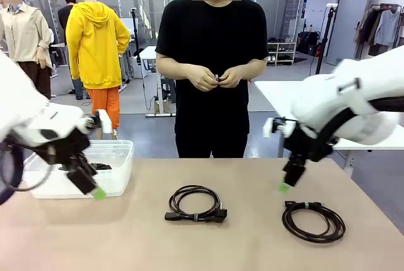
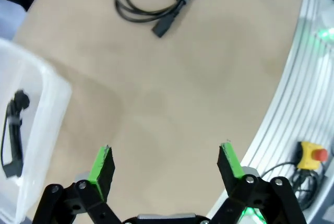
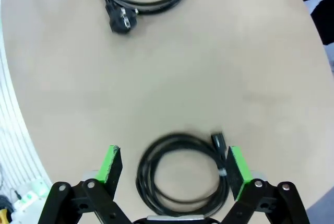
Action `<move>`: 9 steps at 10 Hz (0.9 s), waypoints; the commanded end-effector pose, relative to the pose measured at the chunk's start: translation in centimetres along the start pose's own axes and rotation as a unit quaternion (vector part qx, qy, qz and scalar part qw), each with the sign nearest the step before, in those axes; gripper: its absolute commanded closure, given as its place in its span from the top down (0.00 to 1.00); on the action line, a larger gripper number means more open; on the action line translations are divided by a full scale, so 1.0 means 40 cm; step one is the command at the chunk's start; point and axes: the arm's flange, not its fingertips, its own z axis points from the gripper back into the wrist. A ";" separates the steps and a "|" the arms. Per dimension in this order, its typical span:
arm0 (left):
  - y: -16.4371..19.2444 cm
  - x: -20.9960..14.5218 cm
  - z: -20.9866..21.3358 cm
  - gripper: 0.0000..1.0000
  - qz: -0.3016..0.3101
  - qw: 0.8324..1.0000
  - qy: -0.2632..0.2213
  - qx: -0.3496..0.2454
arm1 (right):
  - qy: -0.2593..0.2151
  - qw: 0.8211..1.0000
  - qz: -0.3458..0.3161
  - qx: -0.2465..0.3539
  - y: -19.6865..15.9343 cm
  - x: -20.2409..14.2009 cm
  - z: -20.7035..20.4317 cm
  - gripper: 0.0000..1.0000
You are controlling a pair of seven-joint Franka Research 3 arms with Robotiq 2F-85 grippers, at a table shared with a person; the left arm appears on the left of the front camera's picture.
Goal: Organize and store the cables.
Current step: Place the Power Cable into the Organizing box.
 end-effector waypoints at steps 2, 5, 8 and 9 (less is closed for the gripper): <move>-0.073 0.153 -0.123 1.00 -0.060 0.997 0.047 0.027 | -0.071 0.997 -0.006 -0.012 -0.021 -0.189 0.052 1.00; -0.116 0.290 -0.240 1.00 -0.101 0.991 0.074 0.035 | -0.128 0.990 -0.044 -0.042 -0.011 -0.363 0.123 1.00; -0.141 0.390 -0.321 1.00 -0.141 0.984 0.092 0.051 | -0.194 0.978 -0.048 -0.060 0.008 -0.497 0.163 1.00; -0.157 0.415 -0.358 1.00 -0.149 0.983 0.101 0.039 | -0.223 0.971 -0.053 -0.060 0.016 -0.549 0.182 1.00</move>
